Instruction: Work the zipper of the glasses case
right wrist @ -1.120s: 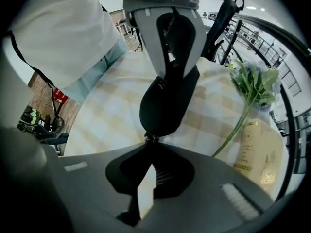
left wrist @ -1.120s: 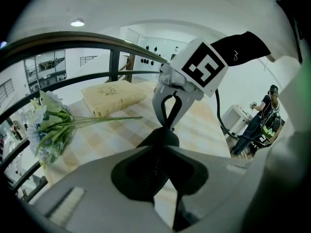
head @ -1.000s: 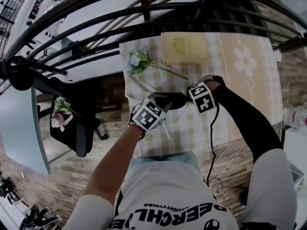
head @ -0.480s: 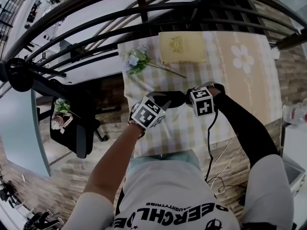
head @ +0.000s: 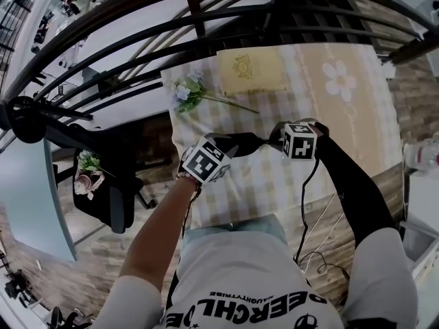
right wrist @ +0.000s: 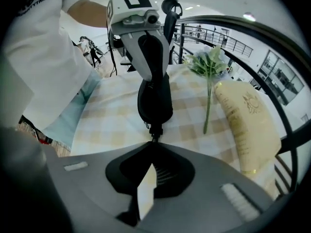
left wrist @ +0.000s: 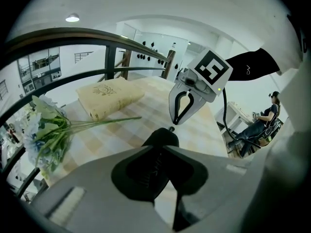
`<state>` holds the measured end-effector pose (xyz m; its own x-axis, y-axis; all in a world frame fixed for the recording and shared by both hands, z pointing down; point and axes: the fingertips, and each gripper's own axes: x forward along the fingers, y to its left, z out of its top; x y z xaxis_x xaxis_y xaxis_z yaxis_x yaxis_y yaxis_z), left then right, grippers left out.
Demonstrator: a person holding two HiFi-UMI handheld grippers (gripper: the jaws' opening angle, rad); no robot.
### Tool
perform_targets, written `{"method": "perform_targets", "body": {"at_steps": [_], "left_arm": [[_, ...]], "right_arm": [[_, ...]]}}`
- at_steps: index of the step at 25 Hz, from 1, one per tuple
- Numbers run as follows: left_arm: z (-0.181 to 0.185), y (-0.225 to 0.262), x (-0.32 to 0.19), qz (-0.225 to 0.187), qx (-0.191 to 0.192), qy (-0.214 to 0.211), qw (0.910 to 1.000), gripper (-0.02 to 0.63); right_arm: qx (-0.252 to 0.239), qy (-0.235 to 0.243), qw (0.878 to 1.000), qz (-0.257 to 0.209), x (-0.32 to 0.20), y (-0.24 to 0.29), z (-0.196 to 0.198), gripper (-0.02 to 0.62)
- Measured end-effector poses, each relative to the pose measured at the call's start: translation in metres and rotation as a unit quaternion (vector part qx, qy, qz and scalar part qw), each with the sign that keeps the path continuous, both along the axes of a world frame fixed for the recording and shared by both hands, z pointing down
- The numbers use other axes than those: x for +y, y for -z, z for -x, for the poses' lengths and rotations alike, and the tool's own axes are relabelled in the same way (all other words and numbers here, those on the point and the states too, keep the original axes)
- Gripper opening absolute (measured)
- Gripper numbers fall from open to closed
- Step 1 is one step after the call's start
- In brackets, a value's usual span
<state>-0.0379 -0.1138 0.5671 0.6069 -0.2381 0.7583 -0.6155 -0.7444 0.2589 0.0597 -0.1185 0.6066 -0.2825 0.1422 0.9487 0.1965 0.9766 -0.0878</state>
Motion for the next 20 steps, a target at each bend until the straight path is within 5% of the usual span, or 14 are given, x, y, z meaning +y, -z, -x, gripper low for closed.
{"method": "perform_targets", "body": {"at_steps": [8,16,20], "left_arm": [[-0.001,-0.001,0.001,0.009,0.014,0.011,0.9998,0.06],[0.001,-0.004,-0.001,0.009,0.018,0.027,0.9994,0.059],[0.003,0.0,-0.003,-0.002,0.025,0.031,0.9992,0.057]], "right_arm": [[-0.078,-0.127,0.989,0.024,0.023,-0.013,0.033,0.109],[-0.124,-0.266,0.951,-0.095,0.017,-0.017,0.038,0.086],[-0.142,-0.303,0.936,-0.107,0.017,-0.013,0.036,0.031]]}}
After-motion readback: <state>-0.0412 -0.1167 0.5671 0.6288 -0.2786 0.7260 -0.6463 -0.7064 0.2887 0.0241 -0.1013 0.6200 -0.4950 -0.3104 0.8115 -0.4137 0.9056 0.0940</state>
